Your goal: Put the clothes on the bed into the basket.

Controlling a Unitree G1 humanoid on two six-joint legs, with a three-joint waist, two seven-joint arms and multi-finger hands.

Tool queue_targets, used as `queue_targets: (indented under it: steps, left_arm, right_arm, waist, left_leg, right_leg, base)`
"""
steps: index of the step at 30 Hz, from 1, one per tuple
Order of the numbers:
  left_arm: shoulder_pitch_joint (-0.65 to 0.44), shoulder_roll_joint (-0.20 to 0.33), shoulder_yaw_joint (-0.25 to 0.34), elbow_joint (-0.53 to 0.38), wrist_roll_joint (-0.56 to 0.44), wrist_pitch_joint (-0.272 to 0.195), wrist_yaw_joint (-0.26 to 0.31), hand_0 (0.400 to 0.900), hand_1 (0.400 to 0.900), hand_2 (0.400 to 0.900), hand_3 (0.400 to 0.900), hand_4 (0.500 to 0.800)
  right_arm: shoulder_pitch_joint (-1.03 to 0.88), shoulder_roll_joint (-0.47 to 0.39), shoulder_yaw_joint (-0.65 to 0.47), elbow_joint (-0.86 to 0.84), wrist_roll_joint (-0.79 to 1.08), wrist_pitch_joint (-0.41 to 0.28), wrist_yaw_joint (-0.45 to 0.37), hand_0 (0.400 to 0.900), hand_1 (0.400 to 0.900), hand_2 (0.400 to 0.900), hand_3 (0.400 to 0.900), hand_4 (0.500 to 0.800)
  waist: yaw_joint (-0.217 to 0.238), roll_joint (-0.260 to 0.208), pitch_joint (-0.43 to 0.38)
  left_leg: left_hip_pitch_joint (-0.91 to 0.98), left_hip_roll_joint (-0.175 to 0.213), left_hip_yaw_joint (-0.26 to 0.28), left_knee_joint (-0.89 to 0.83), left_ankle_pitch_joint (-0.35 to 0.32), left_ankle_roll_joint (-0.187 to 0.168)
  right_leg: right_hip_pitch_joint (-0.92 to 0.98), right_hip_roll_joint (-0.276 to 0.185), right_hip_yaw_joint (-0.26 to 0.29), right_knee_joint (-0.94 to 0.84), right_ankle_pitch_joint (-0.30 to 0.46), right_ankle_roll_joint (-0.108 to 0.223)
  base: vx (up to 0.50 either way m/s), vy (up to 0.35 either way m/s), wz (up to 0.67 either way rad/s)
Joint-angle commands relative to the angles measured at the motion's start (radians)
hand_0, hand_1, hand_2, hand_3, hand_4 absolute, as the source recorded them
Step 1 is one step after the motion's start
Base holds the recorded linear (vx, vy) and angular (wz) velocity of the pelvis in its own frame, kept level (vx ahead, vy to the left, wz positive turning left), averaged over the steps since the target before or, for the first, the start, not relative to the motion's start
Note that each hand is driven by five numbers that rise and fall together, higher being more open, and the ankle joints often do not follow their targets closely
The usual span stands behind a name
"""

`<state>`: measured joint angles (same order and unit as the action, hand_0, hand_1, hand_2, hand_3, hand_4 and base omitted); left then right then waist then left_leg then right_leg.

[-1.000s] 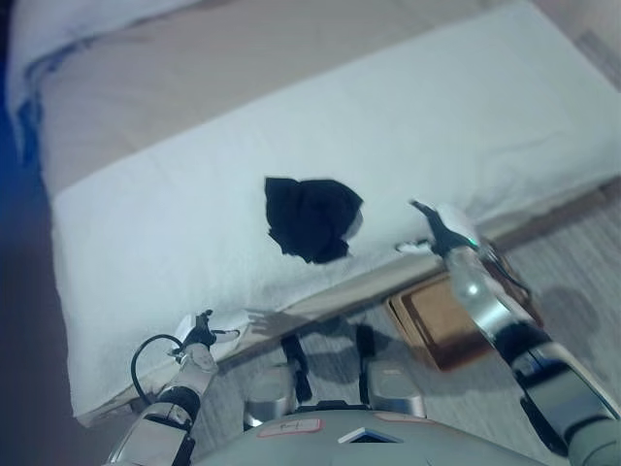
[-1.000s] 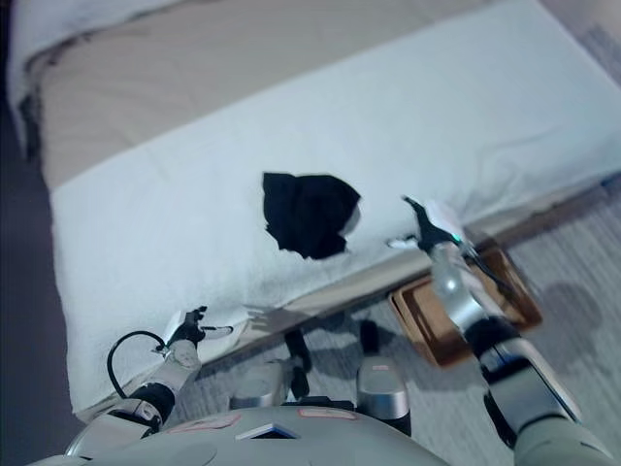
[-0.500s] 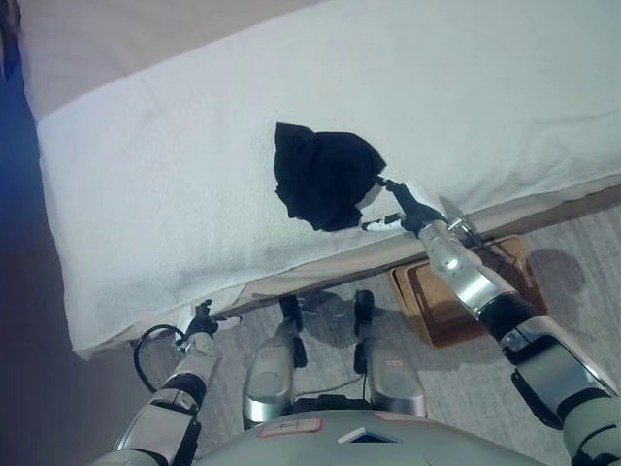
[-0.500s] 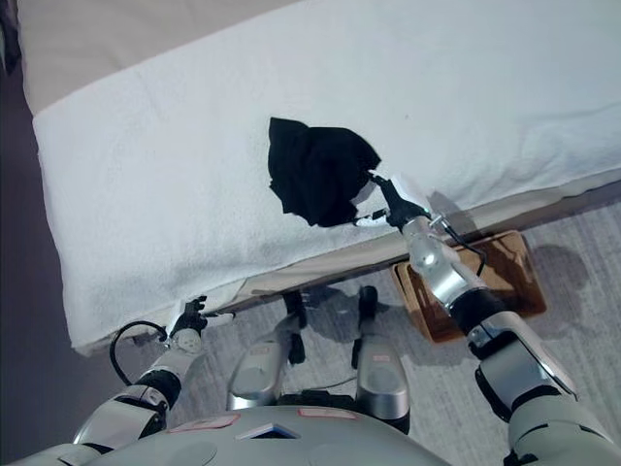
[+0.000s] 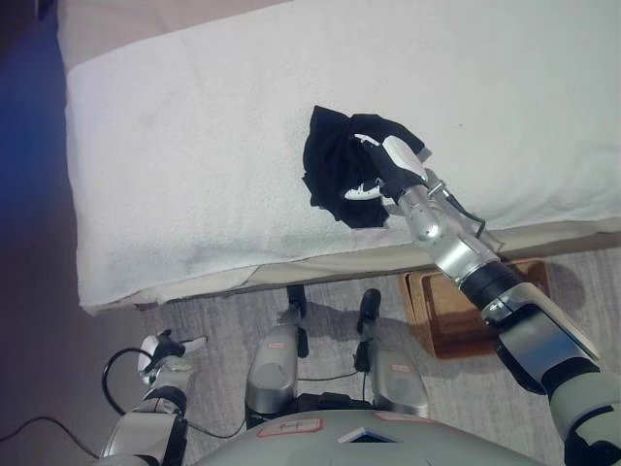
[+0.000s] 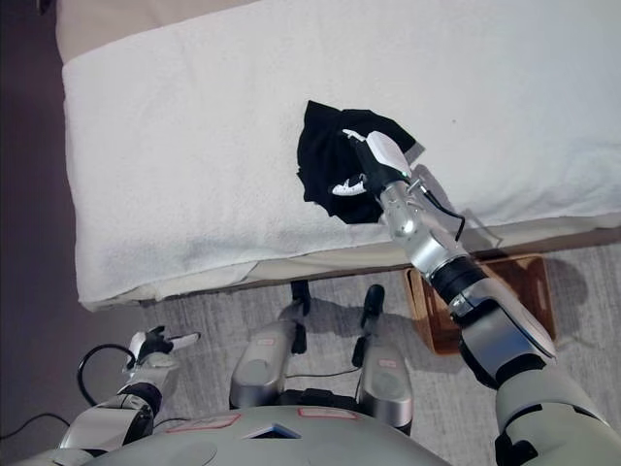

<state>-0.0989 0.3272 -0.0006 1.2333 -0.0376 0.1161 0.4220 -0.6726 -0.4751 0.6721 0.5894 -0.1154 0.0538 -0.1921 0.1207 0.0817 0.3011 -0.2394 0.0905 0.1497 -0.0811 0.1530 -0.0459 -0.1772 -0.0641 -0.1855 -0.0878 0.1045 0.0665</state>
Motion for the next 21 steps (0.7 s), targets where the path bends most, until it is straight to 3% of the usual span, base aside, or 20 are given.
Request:
queue_targets:
  steps: [1,11,13,14,15,16,17,21]
  left_arm:
    - [0.061,0.115,-0.022,0.076,-0.028,0.008,0.061,0.900,0.900,0.900,0.900,0.800]
    - [-0.018,0.115,-0.083,0.059,-0.044,-0.001,0.081,0.900,0.900,0.900,0.900,0.800]
    - [-0.027,0.115,-0.091,0.057,-0.044,-0.004,0.088,0.900,0.900,0.900,0.900,0.800]
    - [-0.045,0.102,-0.109,0.054,-0.044,-0.010,0.099,0.900,0.900,0.900,0.900,0.800]
    - [-0.045,0.102,-0.109,0.054,-0.044,-0.010,0.099,0.900,0.900,0.900,0.900,0.800]
    - [-0.060,0.078,-0.129,0.046,-0.037,-0.014,0.121,0.900,0.900,0.900,0.900,0.800]
    - [-0.065,0.067,-0.140,0.040,-0.039,-0.017,0.129,0.900,0.900,0.900,0.900,0.800]
    - [-0.063,0.053,-0.168,0.030,-0.042,-0.025,0.140,0.900,0.900,0.900,0.900,0.800]
  right_arm:
    - [-0.085,0.063,0.040,0.000,-0.034,-0.066,-0.040,0.900,0.900,0.900,0.900,0.800]
    - [-0.161,0.075,0.099,0.150,-0.154,-0.041,-0.071,0.900,0.900,0.900,0.900,0.800]
    - [-0.194,0.068,0.109,0.191,-0.211,-0.029,-0.104,0.900,0.900,0.900,0.900,0.800]
    - [-0.219,0.063,0.090,0.257,-0.276,-0.006,-0.177,0.900,0.900,0.900,0.900,0.800]
    - [-0.219,0.063,0.090,0.257,-0.276,-0.006,-0.177,0.900,0.900,0.900,0.900,0.800]
    - [-0.211,0.069,0.052,0.298,-0.309,0.017,-0.256,0.900,0.900,0.900,0.900,0.800]
    - [-0.210,0.074,0.034,0.308,-0.319,0.023,-0.286,0.900,0.900,0.900,0.900,0.800]
    - [-0.276,0.082,-0.004,0.383,-0.274,0.032,-0.332,0.900,0.900,0.900,0.900,0.800]
  waist:
    - [0.026,-0.038,-0.015]
    - [0.043,0.001,0.041]
    - [0.044,0.013,0.048]
    - [0.042,0.027,0.051]
    - [0.043,0.027,0.050]
    - [0.038,0.042,0.052]
    - [0.036,0.049,0.052]
    - [0.046,0.065,0.050]
  left_leg:
    - [-0.022,-0.001,-0.023,-0.006,-0.003,-0.065]
    - [-0.129,-0.003,-0.056,0.007,0.033,-0.063]
    - [-0.161,-0.002,-0.056,0.010,0.039,-0.063]
    - [-0.185,0.000,-0.049,0.011,0.046,-0.066]
    - [-0.187,0.000,-0.049,0.012,0.046,-0.066]
    - [-0.201,-0.001,-0.046,0.011,0.048,-0.063]
    - [-0.204,-0.002,-0.045,0.013,0.047,-0.062]
    - [-0.200,-0.007,-0.044,0.012,0.038,-0.052]
  right_leg:
    - [0.027,-0.090,0.073,0.000,-0.052,0.071]
    - [-0.085,-0.093,0.048,0.079,-0.065,0.060]
    - [-0.139,-0.096,0.056,0.125,-0.073,0.058]
    - [-0.180,-0.095,0.059,0.157,-0.080,0.055]
    - [-0.181,-0.094,0.059,0.157,-0.080,0.055]
    - [-0.207,-0.094,0.067,0.174,-0.082,0.055]
    - [-0.213,-0.096,0.068,0.178,-0.083,0.056]
    - [-0.222,-0.099,0.088,0.182,-0.083,0.059]
  base:
    - [-0.01,-0.027,0.26]
    - [-0.05,0.002,0.11]
    - [-0.06,0.049,-0.07]
    - [0.00,0.000,0.00]
    - [-0.02,0.045,-0.07]
    - [0.01,0.037,-0.07]
    - [0.03,0.055,-0.13]
    - [0.04,0.052,-0.16]
